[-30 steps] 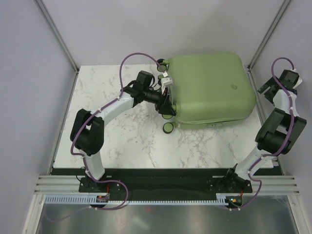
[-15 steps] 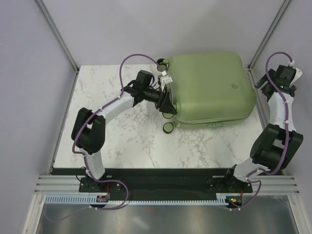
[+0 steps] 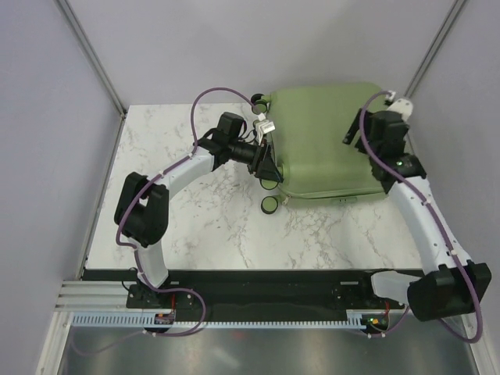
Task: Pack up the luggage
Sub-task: Zip the luggage at the center of the board.
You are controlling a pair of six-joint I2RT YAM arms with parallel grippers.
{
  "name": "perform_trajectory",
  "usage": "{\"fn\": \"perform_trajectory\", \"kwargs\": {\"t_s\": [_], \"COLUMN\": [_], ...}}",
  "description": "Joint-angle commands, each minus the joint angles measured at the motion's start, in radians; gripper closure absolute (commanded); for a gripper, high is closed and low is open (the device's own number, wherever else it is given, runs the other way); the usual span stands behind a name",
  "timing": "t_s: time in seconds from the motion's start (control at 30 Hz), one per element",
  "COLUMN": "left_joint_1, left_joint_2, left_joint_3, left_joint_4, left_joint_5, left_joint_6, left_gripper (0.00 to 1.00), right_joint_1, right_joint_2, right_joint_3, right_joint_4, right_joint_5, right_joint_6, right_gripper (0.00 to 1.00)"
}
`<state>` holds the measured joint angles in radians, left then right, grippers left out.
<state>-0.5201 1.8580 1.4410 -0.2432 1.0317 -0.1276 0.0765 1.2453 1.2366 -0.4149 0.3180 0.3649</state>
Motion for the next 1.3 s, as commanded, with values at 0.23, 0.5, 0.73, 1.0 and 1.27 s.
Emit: {"fn": "perform_trajectory", "kwargs": {"t_s": [0.23, 0.5, 0.73, 1.0, 1.27], "left_joint_1": [0.049, 0.083, 0.089, 0.089, 0.091], "left_joint_2": [0.026, 0.021, 0.000, 0.009, 0.012], "left_joint_3": [0.062, 0.056, 0.041, 0.044, 0.038], "left_joint_4": [0.139, 0.142, 0.140, 0.160, 0.183], "left_joint_5": [-0.052, -0.027, -0.013, 0.002, 0.014], "left_joint_6": [-0.107, -0.133, -0.124, -0.130, -0.145], "left_gripper": [0.98, 0.98, 0.98, 0.98, 0.98], "right_joint_1": [0.783, 1.031, 1.034, 1.033, 1.036], "right_joint_2": [-0.129, -0.034, 0.135, 0.261, 0.310], "right_joint_3": [-0.259, -0.267, -0.290, -0.296, -0.342], "right_joint_4": [-0.039, -0.185, -0.186, -0.065, 0.024], "right_joint_5": [0.387, 0.536, 0.639, 0.795, 0.869], "right_joint_6": [0.402, 0.647, 0.805, 0.937, 1.008], "right_gripper": [0.09, 0.09, 0.17, 0.28, 0.30]}}
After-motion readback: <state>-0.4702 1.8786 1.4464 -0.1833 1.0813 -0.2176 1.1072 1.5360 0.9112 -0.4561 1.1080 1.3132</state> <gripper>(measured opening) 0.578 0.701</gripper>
